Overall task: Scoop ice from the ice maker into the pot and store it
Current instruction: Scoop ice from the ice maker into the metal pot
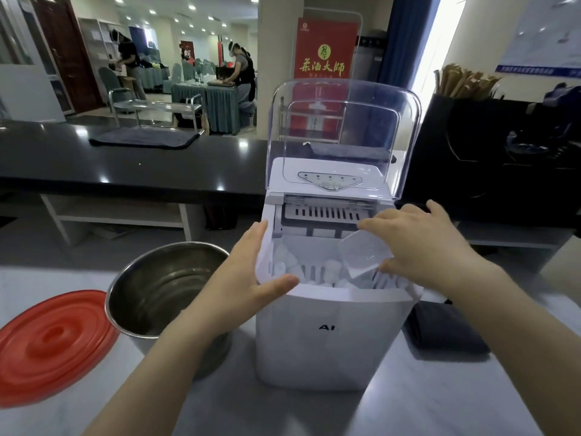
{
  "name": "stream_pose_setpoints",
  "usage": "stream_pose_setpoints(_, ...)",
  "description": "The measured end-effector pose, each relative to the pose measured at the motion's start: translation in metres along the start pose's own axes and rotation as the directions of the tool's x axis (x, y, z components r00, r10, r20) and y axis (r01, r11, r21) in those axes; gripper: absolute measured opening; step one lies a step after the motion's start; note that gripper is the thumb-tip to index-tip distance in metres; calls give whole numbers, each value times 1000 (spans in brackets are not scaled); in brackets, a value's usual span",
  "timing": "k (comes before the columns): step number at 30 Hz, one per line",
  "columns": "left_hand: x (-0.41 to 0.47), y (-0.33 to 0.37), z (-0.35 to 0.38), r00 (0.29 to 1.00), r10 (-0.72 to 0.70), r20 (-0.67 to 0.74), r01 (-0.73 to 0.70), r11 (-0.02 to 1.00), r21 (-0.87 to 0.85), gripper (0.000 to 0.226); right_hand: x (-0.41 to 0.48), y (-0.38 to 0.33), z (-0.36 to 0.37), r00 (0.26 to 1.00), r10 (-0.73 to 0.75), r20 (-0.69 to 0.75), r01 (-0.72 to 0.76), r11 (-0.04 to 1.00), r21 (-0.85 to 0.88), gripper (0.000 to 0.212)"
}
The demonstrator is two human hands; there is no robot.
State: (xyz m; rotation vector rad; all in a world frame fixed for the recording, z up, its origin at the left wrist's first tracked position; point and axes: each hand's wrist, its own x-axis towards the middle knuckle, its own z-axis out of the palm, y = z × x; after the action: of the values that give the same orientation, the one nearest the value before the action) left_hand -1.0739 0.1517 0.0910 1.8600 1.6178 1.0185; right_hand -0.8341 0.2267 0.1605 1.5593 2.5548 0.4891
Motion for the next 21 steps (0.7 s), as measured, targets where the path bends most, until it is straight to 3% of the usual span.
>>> stream_pose_setpoints(3,7,2,11,997,-55,52,50,994,95,127,6,1,-5,994,-86,65,93,990,-104,70)
stream_pose_setpoints(9,10,-1,15,994,-101,50,94,988,121,134,25,-13,-4,983,-165,77,180,941,-287,49)
stream_pose_setpoints(21,9,0,18,993,-111,31,109,992,69,132,36,-1,8,956,-229,184,258,953,-158,52)
